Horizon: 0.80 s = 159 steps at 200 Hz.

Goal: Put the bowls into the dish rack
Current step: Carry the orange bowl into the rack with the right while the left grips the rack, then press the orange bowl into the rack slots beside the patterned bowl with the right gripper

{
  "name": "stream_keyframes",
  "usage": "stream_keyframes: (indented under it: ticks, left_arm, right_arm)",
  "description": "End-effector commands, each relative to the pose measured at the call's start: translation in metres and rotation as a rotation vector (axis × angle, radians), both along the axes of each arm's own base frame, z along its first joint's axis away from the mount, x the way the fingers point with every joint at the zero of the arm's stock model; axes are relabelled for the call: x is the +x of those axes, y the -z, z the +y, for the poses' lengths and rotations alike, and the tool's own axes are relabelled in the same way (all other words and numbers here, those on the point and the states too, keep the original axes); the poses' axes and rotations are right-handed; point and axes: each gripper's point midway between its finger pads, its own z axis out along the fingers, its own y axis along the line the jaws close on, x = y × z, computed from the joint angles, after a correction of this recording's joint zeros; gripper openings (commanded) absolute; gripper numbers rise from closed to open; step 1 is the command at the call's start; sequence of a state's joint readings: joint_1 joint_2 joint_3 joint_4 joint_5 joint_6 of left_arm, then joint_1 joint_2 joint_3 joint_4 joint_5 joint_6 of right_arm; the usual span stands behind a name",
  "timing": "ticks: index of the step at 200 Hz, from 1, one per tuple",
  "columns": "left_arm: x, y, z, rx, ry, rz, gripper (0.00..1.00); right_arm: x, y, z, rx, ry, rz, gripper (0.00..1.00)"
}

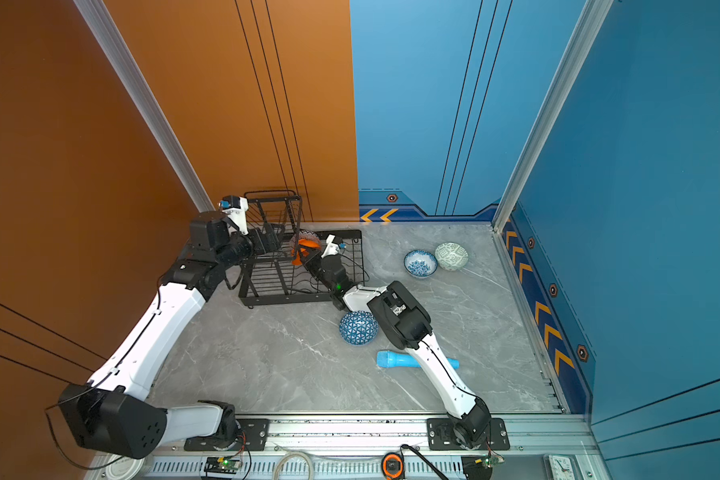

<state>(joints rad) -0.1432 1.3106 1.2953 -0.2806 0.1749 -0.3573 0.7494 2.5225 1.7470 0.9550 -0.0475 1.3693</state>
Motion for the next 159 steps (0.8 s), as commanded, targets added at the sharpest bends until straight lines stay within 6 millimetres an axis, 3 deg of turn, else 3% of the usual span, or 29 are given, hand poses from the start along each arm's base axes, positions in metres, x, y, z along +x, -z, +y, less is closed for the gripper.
stream_keyframes:
  ticks: [1,7,56,159]
  left_arm:
    - [0.004,-0.006,-0.002,-0.04,0.033,-0.021,0.98]
    - [0.005,-0.006,0.0,-0.048,0.032,-0.02,0.98]
    - [0.009,-0.004,0.018,-0.132,0.001,-0.008,0.98]
    - [0.011,0.006,0.02,-0.142,0.008,0.014,0.98]
  right_arm:
    - [0.007,-0.022,0.001,0.058,0.016,-0.048,0.0]
    - [0.008,-0.029,0.002,0.068,0.017,-0.058,0.0]
    - [0.014,-0.022,0.01,0.07,0.013,-0.049,0.0]
    - [0.023,-0.006,0.019,0.084,0.038,-0.045,0.0]
